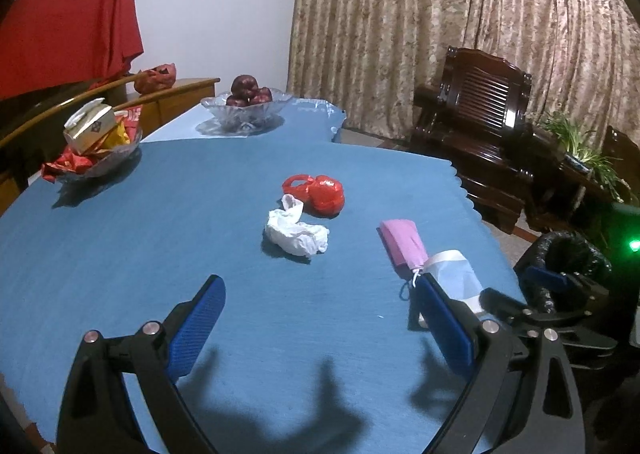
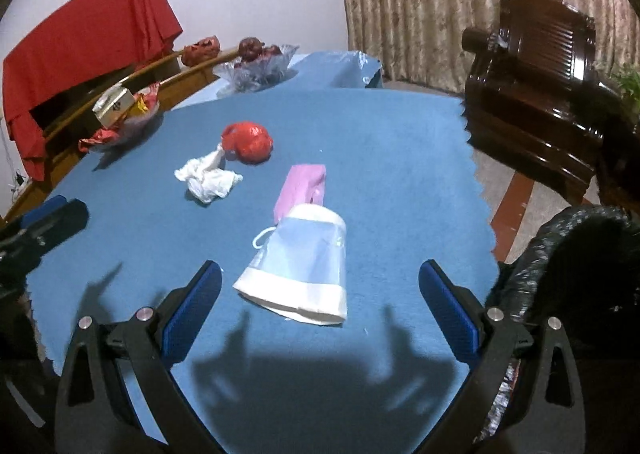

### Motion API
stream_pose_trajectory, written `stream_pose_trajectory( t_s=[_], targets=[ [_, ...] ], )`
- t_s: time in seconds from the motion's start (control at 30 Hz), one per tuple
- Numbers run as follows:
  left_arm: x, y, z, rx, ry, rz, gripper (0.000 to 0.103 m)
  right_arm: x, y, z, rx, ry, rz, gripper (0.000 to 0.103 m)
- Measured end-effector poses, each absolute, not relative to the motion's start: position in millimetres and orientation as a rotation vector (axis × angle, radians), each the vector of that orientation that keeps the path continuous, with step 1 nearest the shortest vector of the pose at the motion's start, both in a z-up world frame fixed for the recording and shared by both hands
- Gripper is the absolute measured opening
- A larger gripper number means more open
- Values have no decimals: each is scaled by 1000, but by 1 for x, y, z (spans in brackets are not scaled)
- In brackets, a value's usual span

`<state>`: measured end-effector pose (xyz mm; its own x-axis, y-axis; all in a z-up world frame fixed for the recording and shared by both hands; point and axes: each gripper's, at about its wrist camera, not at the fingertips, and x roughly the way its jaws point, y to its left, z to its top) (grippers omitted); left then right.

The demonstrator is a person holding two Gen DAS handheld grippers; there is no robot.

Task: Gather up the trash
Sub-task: 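Grasp the light-blue paper bag with the right tool, then grasp the pink face mask with the left tool while the right tool holds the bag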

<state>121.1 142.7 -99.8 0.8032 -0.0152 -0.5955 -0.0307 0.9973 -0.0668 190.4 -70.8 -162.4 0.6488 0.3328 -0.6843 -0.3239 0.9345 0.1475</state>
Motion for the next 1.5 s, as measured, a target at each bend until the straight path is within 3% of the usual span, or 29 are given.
stream_pose_trajectory(
  t_s=[0.1,0.2,0.27,0.8,0.93,1.2,1.5],
  targets=[
    [125,145,-105,-80,645,8,94,195,-69,-172,11,794,370,95],
    [128,146,-110,-86,656,9,94,204,-70,-183,12,824,371,80],
    [131,147,-112,-90,662,10,94,209,-71,-189,20,847,373,77],
    [138,139,-119,-86,688,-1,94,212,-63,-205,50,929,490,18],
    [139,133,-118,-77,690,-4,94,208,-65,-197,51,906,498,13],
    [150,121,-118,-72,690,-28,93,208,-86,-167,55,837,444,12],
    [193,90,-135,-53,720,-79,90,240,-114,-171,48,863,326,12]
  ],
)
